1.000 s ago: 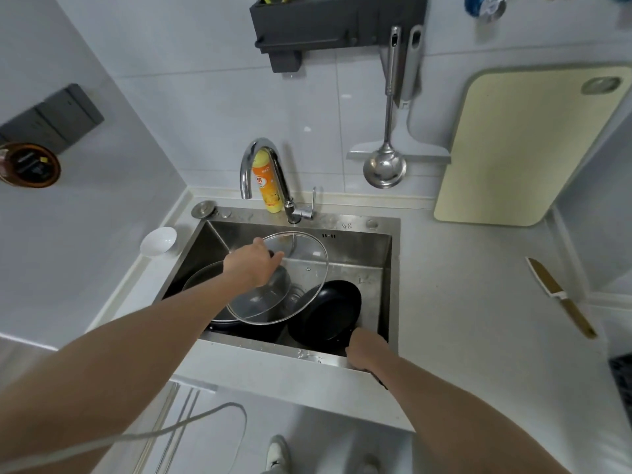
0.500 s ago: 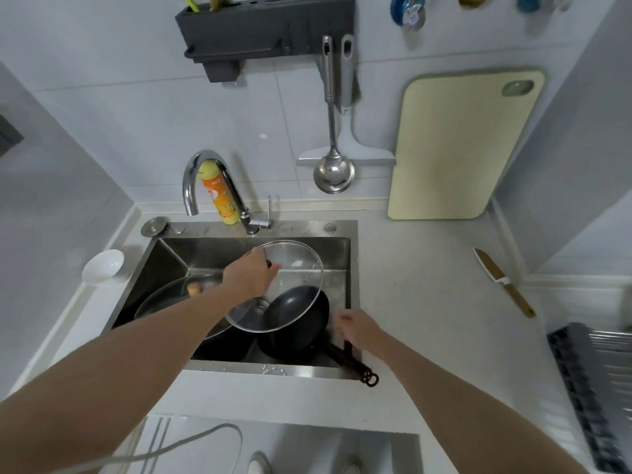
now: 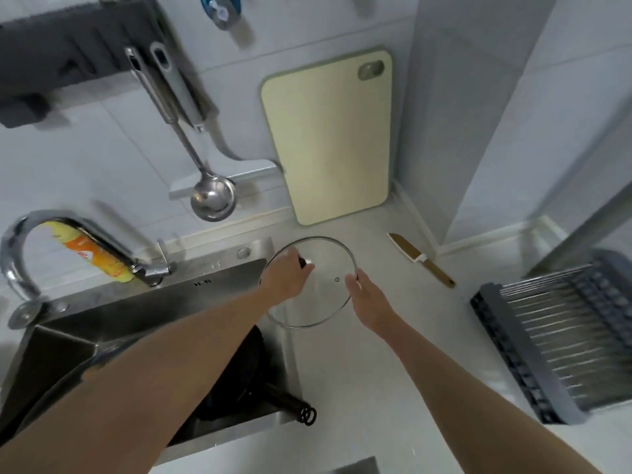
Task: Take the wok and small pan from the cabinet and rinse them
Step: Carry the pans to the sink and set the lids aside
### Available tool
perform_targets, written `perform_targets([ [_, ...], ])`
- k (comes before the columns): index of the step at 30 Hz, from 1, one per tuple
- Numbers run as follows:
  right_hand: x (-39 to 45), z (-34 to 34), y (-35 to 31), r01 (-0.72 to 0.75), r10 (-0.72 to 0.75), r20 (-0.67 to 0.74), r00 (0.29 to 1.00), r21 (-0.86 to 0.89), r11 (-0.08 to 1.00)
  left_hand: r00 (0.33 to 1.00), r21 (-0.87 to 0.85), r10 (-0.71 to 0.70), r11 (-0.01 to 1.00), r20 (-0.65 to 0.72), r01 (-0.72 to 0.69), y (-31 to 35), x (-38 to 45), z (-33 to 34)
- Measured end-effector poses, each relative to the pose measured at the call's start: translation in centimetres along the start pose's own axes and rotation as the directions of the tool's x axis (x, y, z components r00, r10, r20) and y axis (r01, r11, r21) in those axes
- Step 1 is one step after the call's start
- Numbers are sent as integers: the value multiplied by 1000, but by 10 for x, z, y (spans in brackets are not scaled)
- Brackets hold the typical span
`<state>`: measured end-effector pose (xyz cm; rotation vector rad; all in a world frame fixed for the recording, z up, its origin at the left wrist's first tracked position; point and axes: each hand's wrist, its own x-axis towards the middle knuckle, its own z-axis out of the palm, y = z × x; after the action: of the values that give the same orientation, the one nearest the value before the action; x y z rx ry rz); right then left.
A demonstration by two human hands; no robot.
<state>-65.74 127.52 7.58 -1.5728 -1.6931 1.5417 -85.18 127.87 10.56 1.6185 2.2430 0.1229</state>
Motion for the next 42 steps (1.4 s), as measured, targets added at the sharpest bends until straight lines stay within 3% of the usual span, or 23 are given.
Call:
perform_targets([
  [11, 42, -21, 54, -44, 45, -3, 999, -300, 953, 1000, 16, 18, 1000, 8, -18, 19, 39, 40],
  [13, 43, -26, 55, 5, 10, 41, 999, -361, 933, 999, 37, 29, 999, 24, -29, 18, 41, 46],
  [15, 54, -25, 63, -7, -23, -78, 997, -360, 933, 999, 47, 37, 998, 31, -38, 17, 43, 52],
  [17, 54, -14, 74, 119, -137, -30, 990, -333, 935, 999, 42, 42, 998, 25, -43, 18, 43, 54],
  [20, 38, -4, 57, 206, -292, -169, 942, -395, 895, 997, -15, 42, 999, 60, -41, 13, 41, 50],
  [22, 26, -1, 39, 211, -287, -231, 930, -306, 928, 996, -66, 50, 997, 79, -45, 7, 31, 39],
  [24, 17, 13, 12, 50, -70, -110, 991, -174, 984, 997, -90, 41, 995, 70, -35, -9, 11, 21],
  [29, 0, 86, -63, 139, -97, 146, 984, -313, 940, 993, -12, -99, 995, 71, 100, -107, -57, -18],
  [32, -14, 153, -95, 199, -39, 389, 920, -379, 904, 965, 27, -233, 973, 118, 231, -193, -111, -40],
  [35, -32, 233, -119, 236, -4, 500, 866, -402, 885, 906, 145, -367, 928, 212, 343, -278, -169, -58],
  [39, -60, 333, -138, 265, 33, 647, 762, -358, 896, 841, 139, -492, 871, 227, 472, -357, -251, -70],
  [42, -62, 382, -143, 334, 12, 670, 742, -385, 860, 763, 91, -593, 801, 258, 592, -398, -288, -64],
])
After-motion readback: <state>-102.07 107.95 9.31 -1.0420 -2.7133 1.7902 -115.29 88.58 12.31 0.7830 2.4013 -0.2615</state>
